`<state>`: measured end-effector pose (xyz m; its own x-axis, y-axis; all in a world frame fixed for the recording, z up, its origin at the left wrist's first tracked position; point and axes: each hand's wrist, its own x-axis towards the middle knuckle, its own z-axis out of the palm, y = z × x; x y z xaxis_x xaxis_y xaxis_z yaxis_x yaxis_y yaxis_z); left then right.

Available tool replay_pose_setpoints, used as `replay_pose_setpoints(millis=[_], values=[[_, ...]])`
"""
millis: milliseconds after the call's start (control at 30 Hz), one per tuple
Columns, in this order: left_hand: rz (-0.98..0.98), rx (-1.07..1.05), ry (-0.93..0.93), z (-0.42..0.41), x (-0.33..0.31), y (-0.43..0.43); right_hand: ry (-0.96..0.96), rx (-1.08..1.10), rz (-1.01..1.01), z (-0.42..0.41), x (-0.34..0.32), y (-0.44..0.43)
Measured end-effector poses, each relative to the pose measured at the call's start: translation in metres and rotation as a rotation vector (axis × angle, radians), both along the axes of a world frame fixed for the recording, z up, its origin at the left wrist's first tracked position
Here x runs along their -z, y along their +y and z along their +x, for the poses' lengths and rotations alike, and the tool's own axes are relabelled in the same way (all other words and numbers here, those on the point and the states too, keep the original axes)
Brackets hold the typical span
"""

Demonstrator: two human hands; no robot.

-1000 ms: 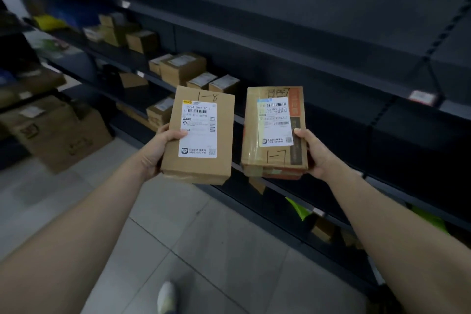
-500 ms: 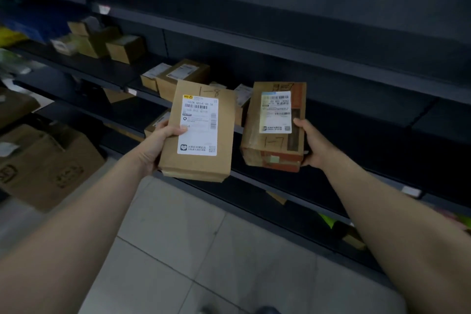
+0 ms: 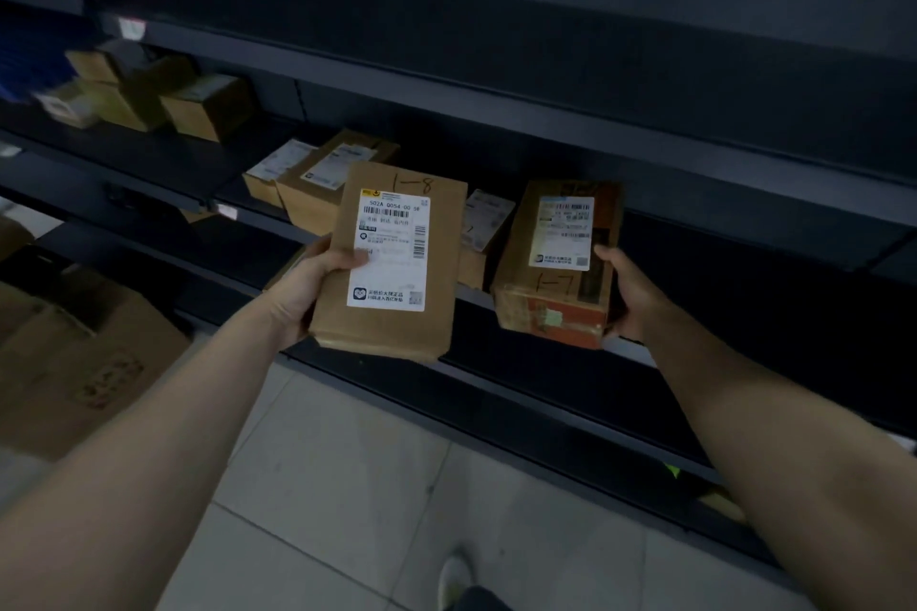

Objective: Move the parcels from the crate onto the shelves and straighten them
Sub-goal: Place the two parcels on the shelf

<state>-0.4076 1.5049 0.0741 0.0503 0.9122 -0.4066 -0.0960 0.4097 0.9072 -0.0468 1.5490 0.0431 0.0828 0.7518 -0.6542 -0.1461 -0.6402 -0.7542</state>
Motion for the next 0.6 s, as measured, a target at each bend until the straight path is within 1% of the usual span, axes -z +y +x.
replay_pose_setpoints(millis=[100, 200, 267, 333, 367, 433, 500, 600], values=[[-0.017, 0.032, -0.04, -0.003, 0.004, 0.021, 0.004, 0.011, -0.019, 0.001, 0.004, 0.011], [-0.048, 0.068, -0.039, -0.001, 0.008, 0.038, 0.02, 0.069, -0.034, 0.005, 0.011, 0.018], [-0.045, 0.084, -0.026, 0.004, 0.008, 0.045, -0.007, 0.154, -0.009, 0.006, 0.014, 0.023], [-0.046, 0.099, -0.01, 0.006, 0.009, 0.049, -0.085, 0.241, 0.036, 0.005, 0.015, 0.025], [-0.043, 0.115, -0.003, 0.006, 0.01, 0.051, -0.161, 0.265, 0.058, 0.004, 0.014, 0.026], [-0.038, 0.151, 0.01, 0.004, 0.011, 0.052, -0.413, 0.249, 0.111, 0.002, 0.012, 0.023], [-0.036, 0.199, 0.033, 0.002, 0.011, 0.051, -0.675, 0.161, 0.198, -0.003, 0.006, 0.017], [-0.042, 0.268, 0.045, -0.004, 0.012, 0.044, -0.882, -0.026, 0.312, -0.024, -0.007, -0.003]])
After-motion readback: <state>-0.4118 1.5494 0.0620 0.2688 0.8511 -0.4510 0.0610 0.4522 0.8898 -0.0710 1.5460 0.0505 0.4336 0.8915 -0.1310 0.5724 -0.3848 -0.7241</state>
